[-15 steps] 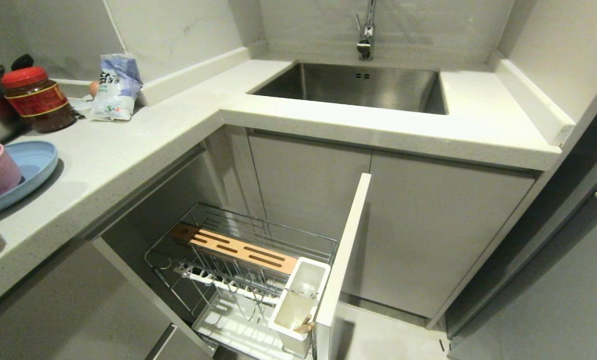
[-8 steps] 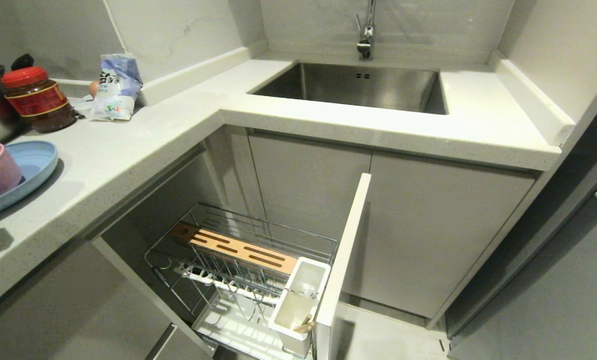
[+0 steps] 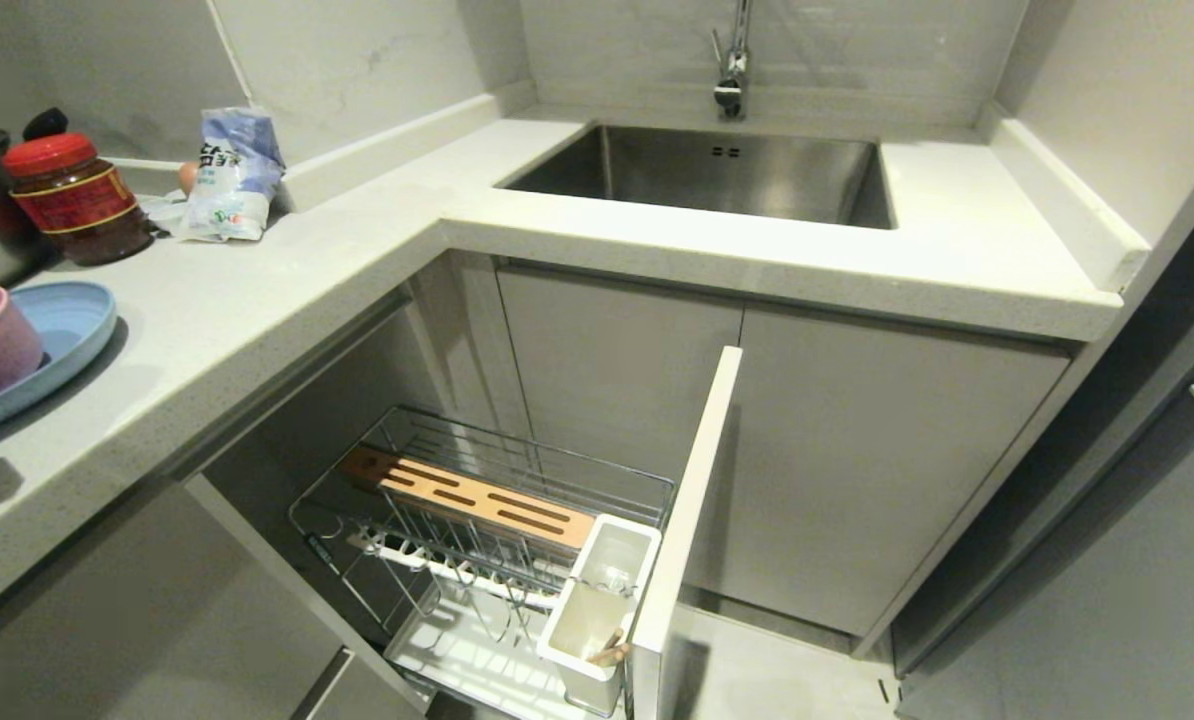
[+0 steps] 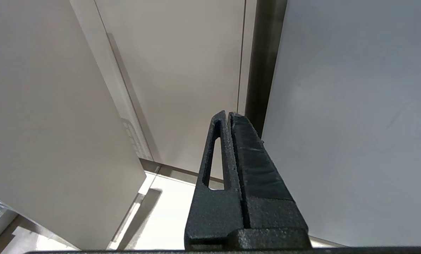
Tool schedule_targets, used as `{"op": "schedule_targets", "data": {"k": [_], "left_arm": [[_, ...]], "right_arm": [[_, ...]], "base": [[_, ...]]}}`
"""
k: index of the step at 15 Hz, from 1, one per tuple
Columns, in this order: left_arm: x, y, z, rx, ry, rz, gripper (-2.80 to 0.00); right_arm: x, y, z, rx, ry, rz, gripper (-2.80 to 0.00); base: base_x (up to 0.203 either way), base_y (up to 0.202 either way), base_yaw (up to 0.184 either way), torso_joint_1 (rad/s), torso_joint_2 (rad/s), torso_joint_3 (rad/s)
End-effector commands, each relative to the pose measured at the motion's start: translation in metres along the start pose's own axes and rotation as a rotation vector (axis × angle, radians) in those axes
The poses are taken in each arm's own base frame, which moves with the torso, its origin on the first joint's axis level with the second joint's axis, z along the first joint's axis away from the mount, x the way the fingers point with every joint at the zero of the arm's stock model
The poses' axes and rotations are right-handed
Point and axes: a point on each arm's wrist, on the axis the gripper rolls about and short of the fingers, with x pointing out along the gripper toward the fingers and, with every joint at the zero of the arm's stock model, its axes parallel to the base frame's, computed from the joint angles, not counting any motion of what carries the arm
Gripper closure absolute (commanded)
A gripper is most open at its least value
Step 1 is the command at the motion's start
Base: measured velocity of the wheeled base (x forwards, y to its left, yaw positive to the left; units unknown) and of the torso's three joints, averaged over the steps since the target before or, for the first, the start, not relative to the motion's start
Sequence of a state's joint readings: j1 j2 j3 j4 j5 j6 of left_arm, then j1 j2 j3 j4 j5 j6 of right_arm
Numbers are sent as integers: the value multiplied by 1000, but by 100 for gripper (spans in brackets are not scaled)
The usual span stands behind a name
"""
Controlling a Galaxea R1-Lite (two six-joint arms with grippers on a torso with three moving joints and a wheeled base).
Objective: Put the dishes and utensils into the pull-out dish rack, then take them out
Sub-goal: Take the chopsticks out of the cupboard
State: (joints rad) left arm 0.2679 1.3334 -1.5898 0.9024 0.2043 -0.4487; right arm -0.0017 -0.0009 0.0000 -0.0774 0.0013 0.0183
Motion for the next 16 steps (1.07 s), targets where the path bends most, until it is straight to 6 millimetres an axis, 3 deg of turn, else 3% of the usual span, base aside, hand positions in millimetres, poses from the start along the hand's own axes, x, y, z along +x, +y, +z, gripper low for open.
{"op": "schedule_targets", "data": {"k": [1,6,7,16], "left_arm": [[0,1,0,-7,-2,6,0],[-4,2,1,-11,-15,2,0],[-3,2,1,-9,-14,3,-280],[-9,4,5,-27,-52,3,-280]], "right_arm": [[1,0,-7,0,25,0,0],[1,0,-7,0,25,0,0],[1,0,-7,0,25,0,0],[1,0,-7,0,25,0,0]], "base": [[0,0,0,0,0,0],[0,0,0,0,0,0],[0,0,0,0,0,0],[0,0,0,0,0,0]]}}
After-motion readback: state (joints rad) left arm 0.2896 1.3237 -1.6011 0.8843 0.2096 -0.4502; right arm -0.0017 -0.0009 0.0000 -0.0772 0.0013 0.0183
